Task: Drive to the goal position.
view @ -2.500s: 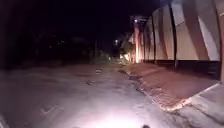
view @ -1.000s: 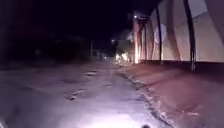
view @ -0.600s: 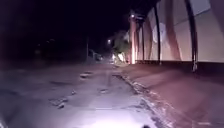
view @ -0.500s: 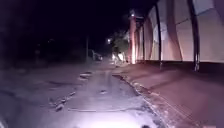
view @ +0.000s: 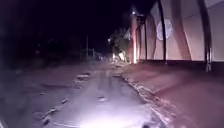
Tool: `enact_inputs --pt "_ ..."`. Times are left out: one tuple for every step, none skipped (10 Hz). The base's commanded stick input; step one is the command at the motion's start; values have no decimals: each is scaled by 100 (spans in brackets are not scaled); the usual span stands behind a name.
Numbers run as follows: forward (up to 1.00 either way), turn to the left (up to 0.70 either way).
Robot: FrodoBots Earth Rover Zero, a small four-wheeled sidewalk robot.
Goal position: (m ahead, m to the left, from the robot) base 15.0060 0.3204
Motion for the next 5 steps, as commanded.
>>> enact_inputs --pt "70 0" --pt "70 0" --pt "70 0" --pt "70 0" --pt "70 0"
